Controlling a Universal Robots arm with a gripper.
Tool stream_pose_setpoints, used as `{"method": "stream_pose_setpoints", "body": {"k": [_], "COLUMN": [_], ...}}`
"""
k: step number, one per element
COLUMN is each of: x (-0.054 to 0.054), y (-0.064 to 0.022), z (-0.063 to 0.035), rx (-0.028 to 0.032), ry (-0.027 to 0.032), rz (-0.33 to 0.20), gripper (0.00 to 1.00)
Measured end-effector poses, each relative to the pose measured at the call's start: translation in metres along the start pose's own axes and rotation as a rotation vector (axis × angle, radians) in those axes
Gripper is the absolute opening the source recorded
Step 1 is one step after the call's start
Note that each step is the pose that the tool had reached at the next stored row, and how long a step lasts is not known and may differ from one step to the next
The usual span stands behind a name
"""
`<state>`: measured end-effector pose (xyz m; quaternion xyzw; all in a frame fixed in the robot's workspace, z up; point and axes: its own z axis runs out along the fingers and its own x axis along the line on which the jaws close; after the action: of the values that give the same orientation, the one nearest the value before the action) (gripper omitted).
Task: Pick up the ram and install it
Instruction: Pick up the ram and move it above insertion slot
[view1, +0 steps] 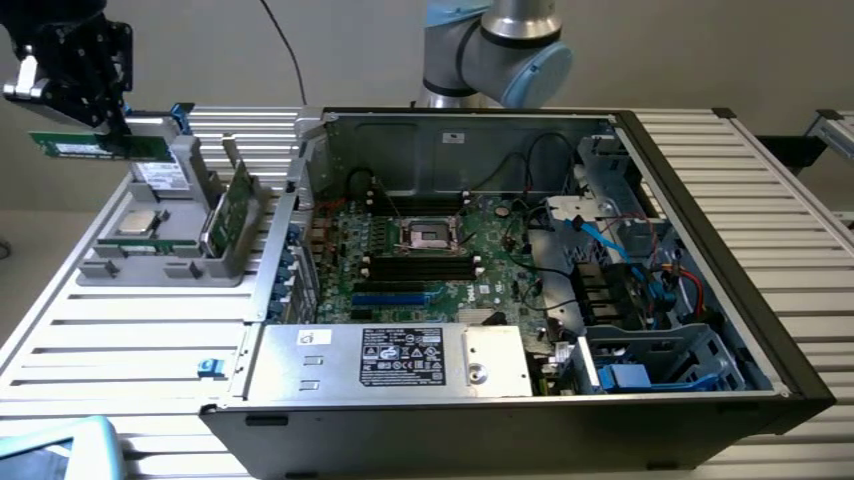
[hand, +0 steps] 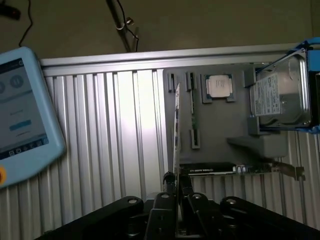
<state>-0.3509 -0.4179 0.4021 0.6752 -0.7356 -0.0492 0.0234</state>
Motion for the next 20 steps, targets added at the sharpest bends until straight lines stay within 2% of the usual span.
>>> {"method": "stream_pose_setpoints", "body": {"k": [10,20], "x": [-0.003,-0.002], "y": [-0.0445,-0.0896], "z": [-0.0105,-0.019], "rx": [-0.0016,-0.0019], "ry": [0.0001,-0.0032], "rz": [0.0,0.0], "gripper": [0.15,0.15]}}
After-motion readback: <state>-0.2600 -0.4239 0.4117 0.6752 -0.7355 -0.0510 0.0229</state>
